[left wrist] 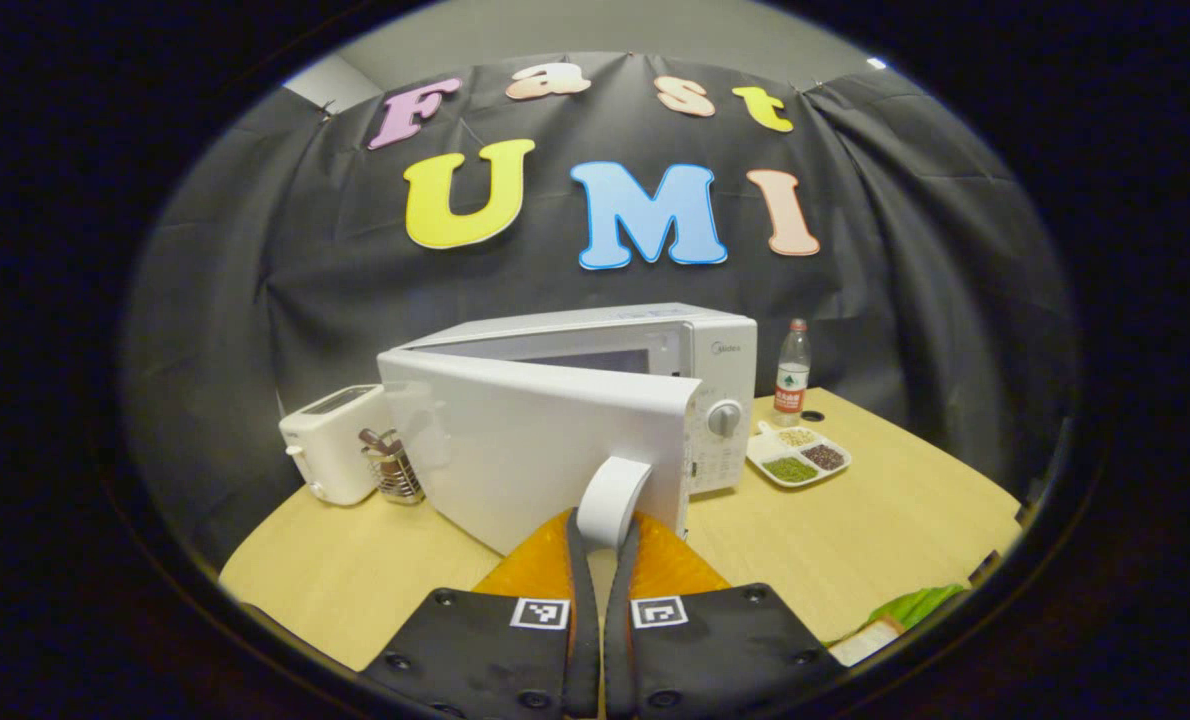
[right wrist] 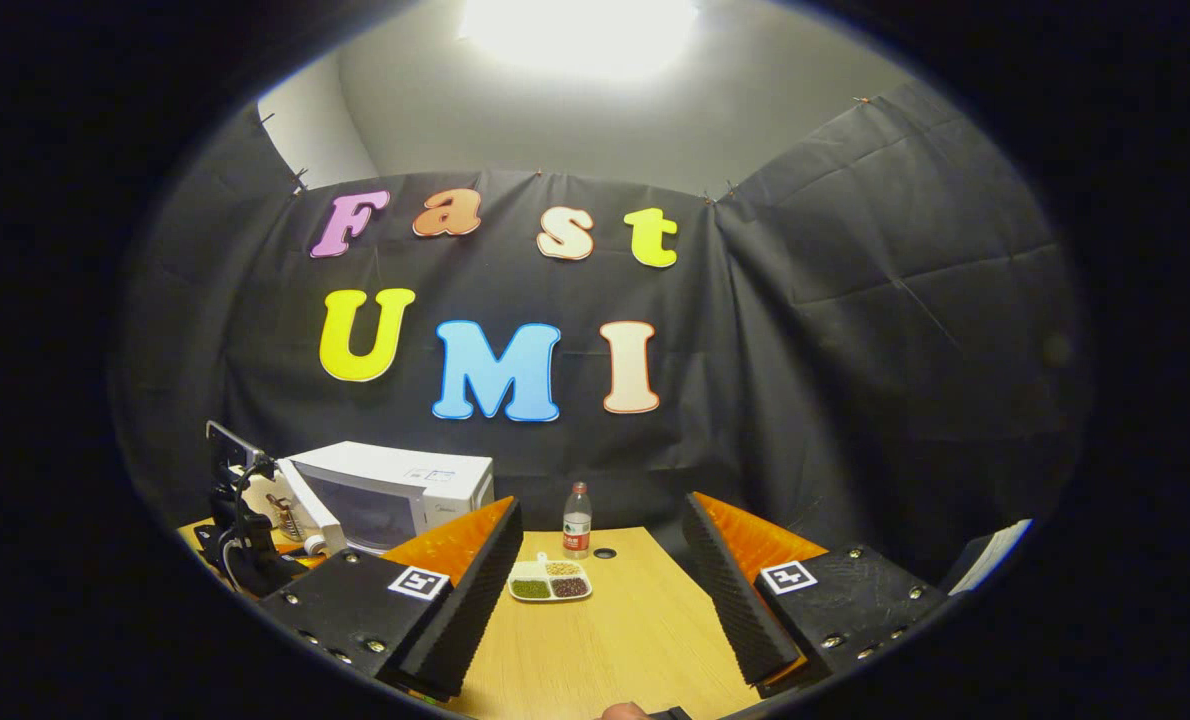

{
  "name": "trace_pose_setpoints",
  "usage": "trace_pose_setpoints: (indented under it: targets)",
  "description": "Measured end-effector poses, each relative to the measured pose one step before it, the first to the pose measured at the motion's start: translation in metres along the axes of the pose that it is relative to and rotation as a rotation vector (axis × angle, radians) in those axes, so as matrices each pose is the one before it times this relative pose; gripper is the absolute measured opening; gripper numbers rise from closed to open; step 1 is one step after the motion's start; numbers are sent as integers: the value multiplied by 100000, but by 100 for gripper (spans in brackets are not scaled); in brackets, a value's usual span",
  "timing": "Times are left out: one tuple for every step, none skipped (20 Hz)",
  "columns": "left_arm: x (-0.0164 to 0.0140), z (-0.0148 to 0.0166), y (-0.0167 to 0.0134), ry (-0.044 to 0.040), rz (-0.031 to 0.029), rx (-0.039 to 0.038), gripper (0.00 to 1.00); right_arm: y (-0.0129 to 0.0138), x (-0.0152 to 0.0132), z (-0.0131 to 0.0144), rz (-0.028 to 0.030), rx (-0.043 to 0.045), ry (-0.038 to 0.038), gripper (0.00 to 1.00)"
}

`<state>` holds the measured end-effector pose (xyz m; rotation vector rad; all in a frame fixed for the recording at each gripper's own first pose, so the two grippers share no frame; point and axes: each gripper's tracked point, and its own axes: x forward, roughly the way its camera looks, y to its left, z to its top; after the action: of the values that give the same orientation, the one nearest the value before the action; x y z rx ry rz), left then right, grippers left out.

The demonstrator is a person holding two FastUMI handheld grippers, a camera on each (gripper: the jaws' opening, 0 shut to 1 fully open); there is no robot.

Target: Open the microwave oven with the left hand, put the food in, and close the microwave oven.

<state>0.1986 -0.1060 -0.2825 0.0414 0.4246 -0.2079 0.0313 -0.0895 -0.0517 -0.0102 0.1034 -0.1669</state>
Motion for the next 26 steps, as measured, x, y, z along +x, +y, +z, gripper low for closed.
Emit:
trace_pose_setpoints:
  targets:
    - [-613, -192, 758, 515, 1249, -398, 8, 348, -267, 172, 1843, 652, -216, 97]
    - [-620, -319, 740, 272, 990, -205, 8, 297, 3, 116, 1297, -214, -233, 97]
    - [-602, -155, 628, 9, 795, 199, 8, 176, -84, 153, 658, -710, -367, 98]
    - [-483, -298, 613, 280, 557, 252, 8, 291, -74, 213, 636, -273, -788, 97]
    - [-256, -161, 521, 185, 107, -68, 8, 544, -56, 366, 823, 359, -679, 97]
    - [-338, -216, 449, 260, -242, -390, 8, 713, -7, -31, 919, 236, 49, 97]
    - [-410, -82, 592, 199, -596, -183, 8, 710, 119, -7, 596, -94, 263, 97]
    - [-385, -208, 533, 74, -848, -4, 8, 730, 92, 220, 272, -267, -156, 97]
    - [-392, -188, 509, -73, -824, 137, 9, 706, 91, 281, 44, -156, -641, 97]
    - [-435, -271, 625, -158, -933, 44, 8, 891, 94, 263, -146, 60, -561, 97]
    - [-334, -165, 746, 233, -658, 224, 8, 1006, 52, 146, -84, 275, 106, 97]
    - [-528, -279, 898, 377, -754, 13, 9, 1249, -103, 68, 371, 510, -264, 98]
    - [-459, -120, 750, 44, -1192, -14, 9, 1216, -38, 288, 324, 335, -795, 98]
    - [-326, -311, 676, -36, -1244, 344, 8, 1119, 11, 46, 28, -52, -410, 98]
    - [-374, -150, 762, -63, -1003, 740, 9, 1149, -72, -117, 199, 8, 501, 97]
    - [-373, -249, 816, 187, -920, 713, 9, 1282, -93, -177, 577, 347, 503, 98]
    - [-328, -97, 679, -71, -1118, 271, 8, 1174, -243, 126, 474, 207, -320, 98]
    - [-378, -116, 618, 43, -1127, 285, 12, 888, -78, 193, -108, -279, -615, 98]
    - [-263, -114, 629, 288, -737, -156, 12, 847, -121, 1, -112, -608, 92, 97]
    - [-255, -267, 609, 411, -826, -440, 8, 856, -127, -270, 168, -220, 444, 98]
    - [-216, -21, 489, -154, -1077, 33, 9, 818, -119, -62, -41, 276, 290, 98]
    - [-316, -162, 502, -162, -692, 608, 8, 652, -141, -55, -339, 458, 87, 97]
    - [-295, -50, 581, -280, -304, 663, 8, 652, -276, 115, -345, 607, -32, 97]
    - [-193, -154, 653, -119, -310, 414, 5, 591, -215, -112, -271, 627, -134, 98]
    - [-182, -149, 539, -47, -316, 279, 10, 550, -147, -89, -494, 402, 176, 98]
    - [-261, -203, 635, -135, -207, 1057, 10, 424, -26, -185, -524, 404, 173, 97]
